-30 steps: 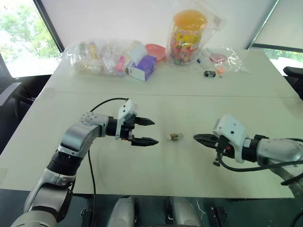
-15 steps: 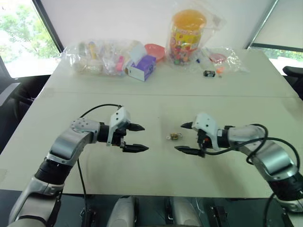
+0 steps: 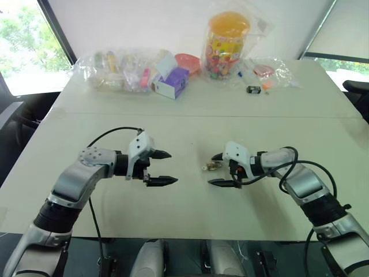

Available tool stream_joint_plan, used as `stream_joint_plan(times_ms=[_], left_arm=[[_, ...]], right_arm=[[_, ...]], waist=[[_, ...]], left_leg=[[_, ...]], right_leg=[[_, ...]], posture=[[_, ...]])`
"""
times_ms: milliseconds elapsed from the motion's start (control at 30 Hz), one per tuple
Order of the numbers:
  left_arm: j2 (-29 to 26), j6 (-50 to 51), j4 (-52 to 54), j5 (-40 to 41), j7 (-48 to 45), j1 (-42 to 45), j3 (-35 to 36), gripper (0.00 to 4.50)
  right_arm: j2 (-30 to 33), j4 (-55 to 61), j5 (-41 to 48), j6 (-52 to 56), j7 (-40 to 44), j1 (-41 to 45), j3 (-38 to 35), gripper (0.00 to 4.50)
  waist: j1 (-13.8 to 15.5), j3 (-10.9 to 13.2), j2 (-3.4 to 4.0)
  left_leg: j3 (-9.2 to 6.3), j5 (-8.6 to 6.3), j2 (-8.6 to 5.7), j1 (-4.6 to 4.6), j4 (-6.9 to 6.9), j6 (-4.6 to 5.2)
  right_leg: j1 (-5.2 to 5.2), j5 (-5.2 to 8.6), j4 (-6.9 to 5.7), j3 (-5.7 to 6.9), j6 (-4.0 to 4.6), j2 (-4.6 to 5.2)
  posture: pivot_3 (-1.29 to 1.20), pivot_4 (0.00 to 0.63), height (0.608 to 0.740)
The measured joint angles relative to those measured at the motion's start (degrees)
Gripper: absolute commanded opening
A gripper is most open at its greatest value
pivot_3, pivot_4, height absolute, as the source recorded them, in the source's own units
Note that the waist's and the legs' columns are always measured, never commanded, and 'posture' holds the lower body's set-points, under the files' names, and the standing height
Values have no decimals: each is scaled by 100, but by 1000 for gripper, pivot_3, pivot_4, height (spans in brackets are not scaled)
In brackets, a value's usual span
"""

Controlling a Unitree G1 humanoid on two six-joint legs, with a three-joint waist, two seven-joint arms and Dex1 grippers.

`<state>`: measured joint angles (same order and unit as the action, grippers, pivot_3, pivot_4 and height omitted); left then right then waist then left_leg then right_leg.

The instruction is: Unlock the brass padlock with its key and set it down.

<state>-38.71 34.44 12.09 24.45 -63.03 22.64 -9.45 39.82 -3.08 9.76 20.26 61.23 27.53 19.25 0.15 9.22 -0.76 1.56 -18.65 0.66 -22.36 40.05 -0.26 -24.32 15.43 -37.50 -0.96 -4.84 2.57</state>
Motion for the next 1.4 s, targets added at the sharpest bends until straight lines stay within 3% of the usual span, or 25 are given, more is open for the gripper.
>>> stream_joint_plan(times_ms=[100, 267, 333, 600, 900, 1267, 1400], left_arm=[[-9, 0, 32, -2, 28, 0, 4, 4500], [-15, -14, 31, -12, 57, 4, 4, 4500], [-6, -18, 20, -16, 60, 30, 1, 4500], [346, -98, -441, 0, -7, 449, -60, 4500], [1165, 165, -1378, 246, -178, 1356, -94, 4500], [1408, -40, -1843, 100, -419, 1529, -215, 4500], [1459, -179, -1880, 2, -428, 1529, -223, 2691]], right_arm=[[-97, -195, -57, -146, 80, 88, 4, 3597], [-252, -458, -178, -242, 135, 235, 8, 1229], [-255, -508, -215, -304, 170, 253, 10, 688], [-87, 117, -763, -919, -363, -161, -68, 688], [189, 2263, -1831, -1879, -1352, -725, -506, 688], [181, 2594, -2088, -1678, -1427, -797, -518, 688], [182, 2668, -2088, -1652, -1420, -798, -519, 688]], waist=[[-22, 0, 0], [-81, -1, 1], [-78, -2, 1], [-44, -3, 2], [-77, -2, 3], [-73, -2, 2], [-73, -2, 2]], left_leg=[[0, 1, 1, 3, 0, -1], [0, 1, 1, 4, 0, -2], [0, 1, 1, 5, 0, -2], [0, 1, -3, 2, 4, -2], [0, 2, -3, -3, 4, -3], [1, 2, -5, -2, 4, -4], [1, 2, -5, -2, 4, -4]], right_leg=[[1, 0, -4, -1, 0, -1], [1, 0, -7, -1, 0, 0], [2, 0, -7, -1, 0, 1], [3, 0, -7, 1, 0, 6], [-8, 0, -14, 1, 0, -8], [-8, 0, -15, 2, 0, -10], [-8, 0, -15, 2, 0, -10]], posture=[[0, 150, 735], [0, 150, 735], [0, 150, 735], [0, 150, 735], [0, 150, 735], [0, 150, 735], [0, 150, 735]])
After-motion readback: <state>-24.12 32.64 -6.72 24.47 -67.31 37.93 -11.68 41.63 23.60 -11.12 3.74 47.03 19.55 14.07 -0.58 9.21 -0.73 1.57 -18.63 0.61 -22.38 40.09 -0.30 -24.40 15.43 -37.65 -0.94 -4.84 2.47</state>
